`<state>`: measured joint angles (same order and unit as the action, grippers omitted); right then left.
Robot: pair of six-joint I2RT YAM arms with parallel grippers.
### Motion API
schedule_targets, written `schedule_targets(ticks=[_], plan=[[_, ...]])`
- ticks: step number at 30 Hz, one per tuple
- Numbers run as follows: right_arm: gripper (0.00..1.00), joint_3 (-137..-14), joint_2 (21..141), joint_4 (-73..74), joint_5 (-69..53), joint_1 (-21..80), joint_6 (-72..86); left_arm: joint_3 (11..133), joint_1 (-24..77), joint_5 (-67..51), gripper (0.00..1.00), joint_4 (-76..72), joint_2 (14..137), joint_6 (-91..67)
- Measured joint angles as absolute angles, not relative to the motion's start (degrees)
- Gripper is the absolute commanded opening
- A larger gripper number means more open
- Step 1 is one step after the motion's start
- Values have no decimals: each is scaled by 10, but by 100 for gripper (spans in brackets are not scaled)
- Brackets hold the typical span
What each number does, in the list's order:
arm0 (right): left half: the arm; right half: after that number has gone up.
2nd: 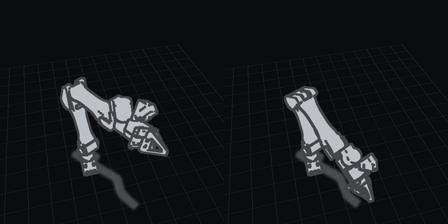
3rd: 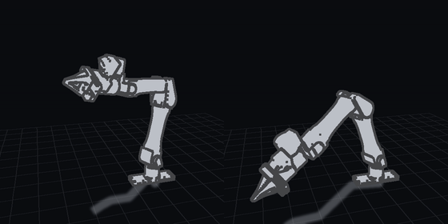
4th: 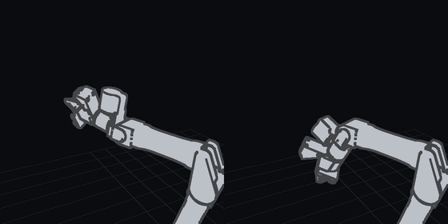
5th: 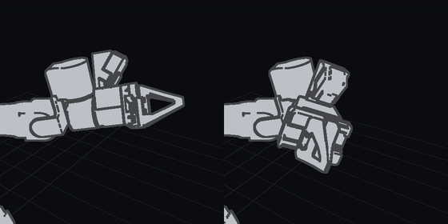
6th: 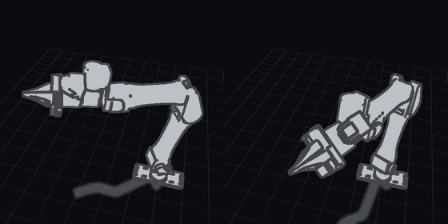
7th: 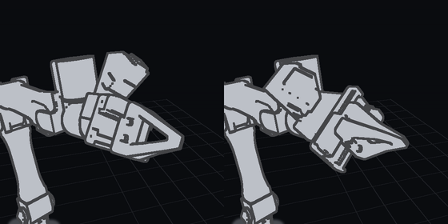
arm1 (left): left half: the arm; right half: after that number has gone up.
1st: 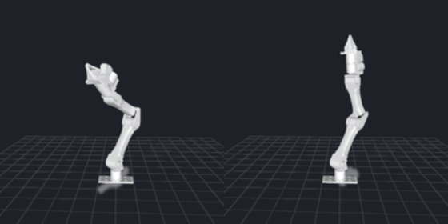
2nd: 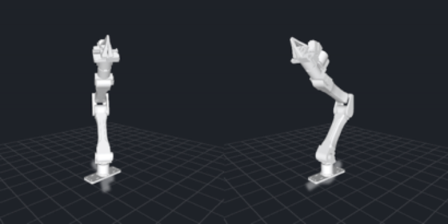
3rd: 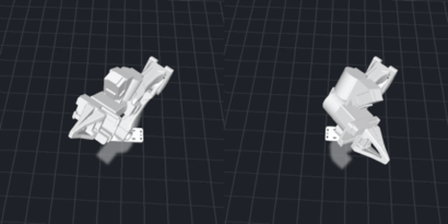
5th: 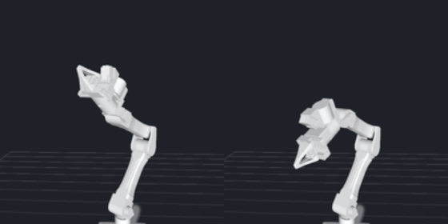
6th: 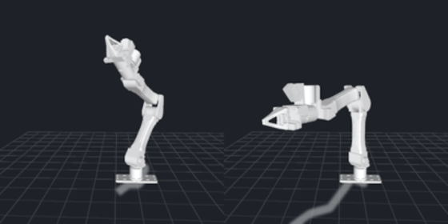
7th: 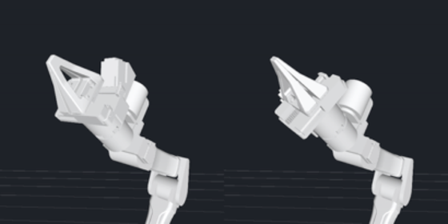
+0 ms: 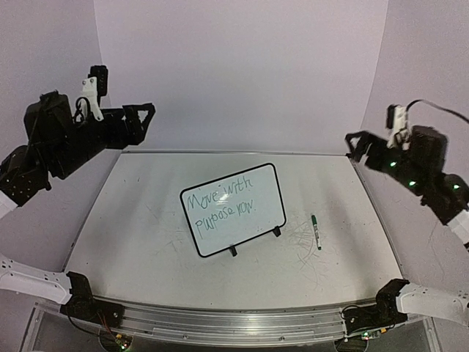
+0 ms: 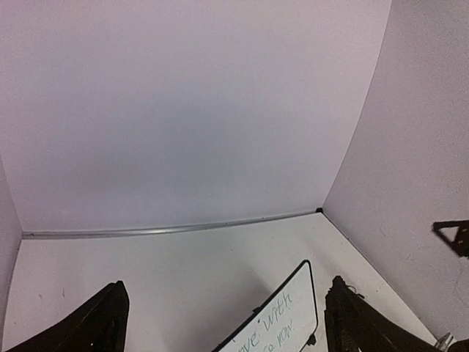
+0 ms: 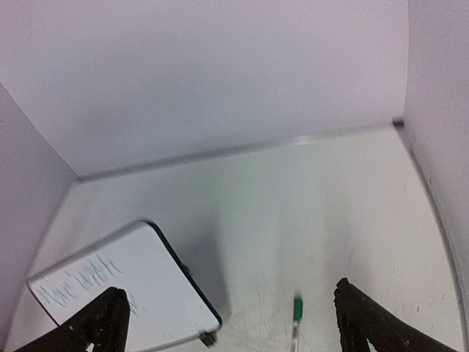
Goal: Write a sentence on the whiteboard
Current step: Put down the whiteboard marker at the corner of the board, then reset both arms
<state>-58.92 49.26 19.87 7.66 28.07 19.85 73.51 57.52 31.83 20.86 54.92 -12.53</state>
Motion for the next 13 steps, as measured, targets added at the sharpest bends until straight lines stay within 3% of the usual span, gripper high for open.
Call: schedule_targets(ticks=[7,13], plan=[[98,-791,426,204,150,280,103,798,575,374,96,204,539,-70],[98,-795,431,222,170,281,84,802,574,384,98,206,530,-54]])
